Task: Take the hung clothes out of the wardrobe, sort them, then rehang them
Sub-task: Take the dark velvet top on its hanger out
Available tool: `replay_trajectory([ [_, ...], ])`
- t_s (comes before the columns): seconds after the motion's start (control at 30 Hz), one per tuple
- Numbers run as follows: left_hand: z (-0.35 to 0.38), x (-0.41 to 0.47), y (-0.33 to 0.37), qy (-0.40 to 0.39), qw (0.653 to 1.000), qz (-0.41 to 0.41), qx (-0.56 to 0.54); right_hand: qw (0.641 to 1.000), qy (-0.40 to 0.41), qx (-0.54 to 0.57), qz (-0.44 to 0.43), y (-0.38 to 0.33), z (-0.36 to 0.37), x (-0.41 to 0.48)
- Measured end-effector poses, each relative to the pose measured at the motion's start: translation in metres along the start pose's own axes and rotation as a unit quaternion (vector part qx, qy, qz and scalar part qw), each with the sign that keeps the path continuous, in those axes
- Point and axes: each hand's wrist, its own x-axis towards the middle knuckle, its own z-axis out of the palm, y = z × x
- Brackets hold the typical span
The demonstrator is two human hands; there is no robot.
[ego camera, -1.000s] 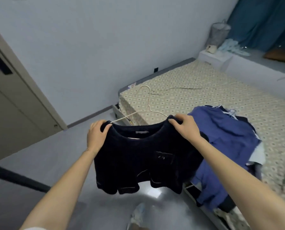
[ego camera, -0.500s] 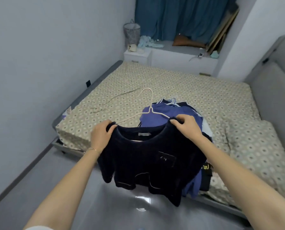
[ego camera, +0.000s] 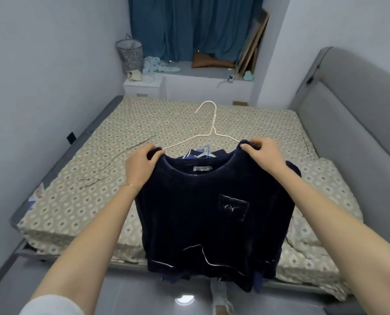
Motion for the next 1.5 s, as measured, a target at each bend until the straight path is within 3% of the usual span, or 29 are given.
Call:
replay_trajectory([
  [0.43, 0.152, 0.128, -0.044, -0.065, 0.994, -0.092, 0.002, 0.996, -0.046, -0.051, 0.061, 0.107, 0.081, 0.175],
  [0.6, 0.209, 0.16, -0.065, -0.122, 0.988, -0.093, 0.036, 0.992, -0.077, -0.052, 0.088, 0.145, 0.116, 0.225],
  [1.23, 0.405, 0.201, -0.189, -0.233, 0.948, -0.187, 0.106, 0.947, -0.19, -0.17, 0.193, 0.277, 0.285, 0.298],
  [1.5, 0.425, 0.183, -0.206, -0.281, 0.943, -0.125, 0.123, 0.934, -0.223, -0.223, 0.167, 0.287, 0.317, 0.287],
])
